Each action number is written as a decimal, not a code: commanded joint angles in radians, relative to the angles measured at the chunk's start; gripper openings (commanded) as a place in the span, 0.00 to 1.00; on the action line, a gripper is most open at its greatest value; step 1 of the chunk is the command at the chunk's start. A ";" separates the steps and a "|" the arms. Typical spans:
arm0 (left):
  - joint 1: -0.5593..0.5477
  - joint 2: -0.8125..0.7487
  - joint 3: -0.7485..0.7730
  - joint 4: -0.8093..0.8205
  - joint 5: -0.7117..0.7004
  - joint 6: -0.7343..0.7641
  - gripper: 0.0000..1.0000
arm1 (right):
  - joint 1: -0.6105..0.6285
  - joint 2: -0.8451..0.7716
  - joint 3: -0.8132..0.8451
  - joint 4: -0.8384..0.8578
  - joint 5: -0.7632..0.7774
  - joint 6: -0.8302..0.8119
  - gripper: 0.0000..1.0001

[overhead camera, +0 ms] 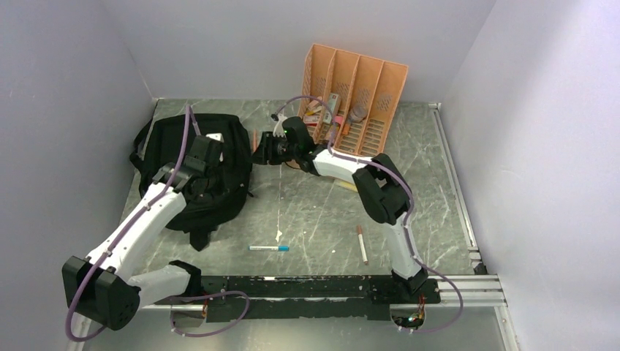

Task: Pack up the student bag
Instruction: Zip the student bag at the center of the board.

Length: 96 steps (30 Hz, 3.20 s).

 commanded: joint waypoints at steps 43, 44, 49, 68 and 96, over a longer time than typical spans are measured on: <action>0.021 0.135 0.067 0.176 -0.037 -0.167 0.63 | 0.131 -0.145 -0.349 0.316 -0.125 -0.183 0.46; 0.029 0.144 0.069 0.178 -0.034 -0.166 0.62 | 0.132 -0.143 -0.356 0.336 -0.130 -0.170 0.43; 0.084 0.198 0.076 0.189 0.026 -0.157 0.61 | 0.133 -0.128 -0.376 0.413 -0.158 -0.125 0.31; 0.168 0.309 0.120 0.226 0.192 -0.108 0.56 | 0.134 -0.158 -0.424 0.452 -0.114 -0.129 0.00; 0.085 0.403 0.146 0.301 0.251 -0.119 0.54 | 0.194 -0.290 -0.502 0.408 0.029 -0.462 0.00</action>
